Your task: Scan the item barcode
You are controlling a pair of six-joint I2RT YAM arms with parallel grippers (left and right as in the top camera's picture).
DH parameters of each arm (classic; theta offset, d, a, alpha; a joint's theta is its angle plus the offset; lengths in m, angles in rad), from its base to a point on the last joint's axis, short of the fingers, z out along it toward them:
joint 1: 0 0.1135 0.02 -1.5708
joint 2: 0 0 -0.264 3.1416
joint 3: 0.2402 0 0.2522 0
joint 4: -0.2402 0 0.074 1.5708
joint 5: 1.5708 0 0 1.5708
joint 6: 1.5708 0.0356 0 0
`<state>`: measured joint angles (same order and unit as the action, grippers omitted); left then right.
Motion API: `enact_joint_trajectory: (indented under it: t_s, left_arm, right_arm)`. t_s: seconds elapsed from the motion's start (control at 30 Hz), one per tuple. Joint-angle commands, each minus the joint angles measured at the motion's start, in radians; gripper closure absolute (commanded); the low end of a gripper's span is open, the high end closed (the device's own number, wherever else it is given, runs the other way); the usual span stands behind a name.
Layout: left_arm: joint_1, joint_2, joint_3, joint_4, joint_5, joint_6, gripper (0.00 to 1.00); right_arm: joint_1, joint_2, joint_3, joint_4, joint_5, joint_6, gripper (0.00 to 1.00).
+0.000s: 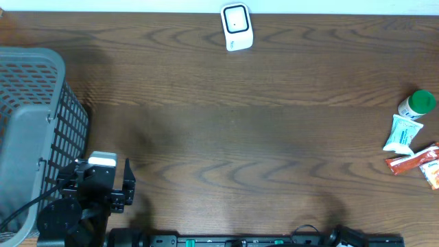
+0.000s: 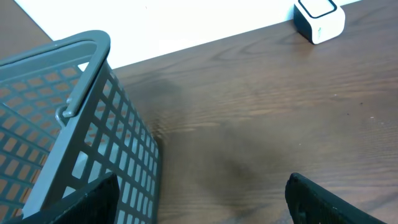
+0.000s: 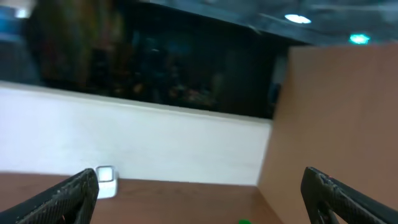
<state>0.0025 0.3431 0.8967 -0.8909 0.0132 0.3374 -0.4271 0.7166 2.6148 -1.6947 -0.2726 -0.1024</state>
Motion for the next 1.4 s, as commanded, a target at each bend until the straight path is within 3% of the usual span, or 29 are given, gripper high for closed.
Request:
enact_joint_trajectory:
  t_s: [0.0,0.33,0.6,0.77,1.1,1.37]
  left_arm:
    - [-0.004,-0.006,0.003,0.001,-0.002,0.002,0.14]
    - [-0.004,-0.006,0.003,0.001,-0.002,0.002,0.14]
    - [-0.004,-0.005,0.003,0.001,-0.002,0.002,0.14]
    - [-0.004,-0.006,0.003,0.001,-0.002,0.002,0.14]
    - [-0.004,-0.006,0.003,0.001,-0.002,0.002,0.14]
    - [-0.004,-0.006,0.003,0.001,-0.002,0.002,0.14]
  right_arm:
    - [0.071,-0.048,-0.005,-0.004,-0.115,-0.052,0.01]
    - [0.248,-0.226,-0.005,-0.004,-0.148,-0.048,0.01]
    - [0.300,-0.376,-0.005,-0.004,-0.143,-0.050,0.01]
    - [0.306,-0.444,-0.005,0.000,-0.037,-0.057,0.01]
    - [0.333,-0.460,-0.042,0.184,-0.018,-0.124,0.01]
    - [0.391,-0.486,-0.278,0.335,-0.034,-0.124,0.01]
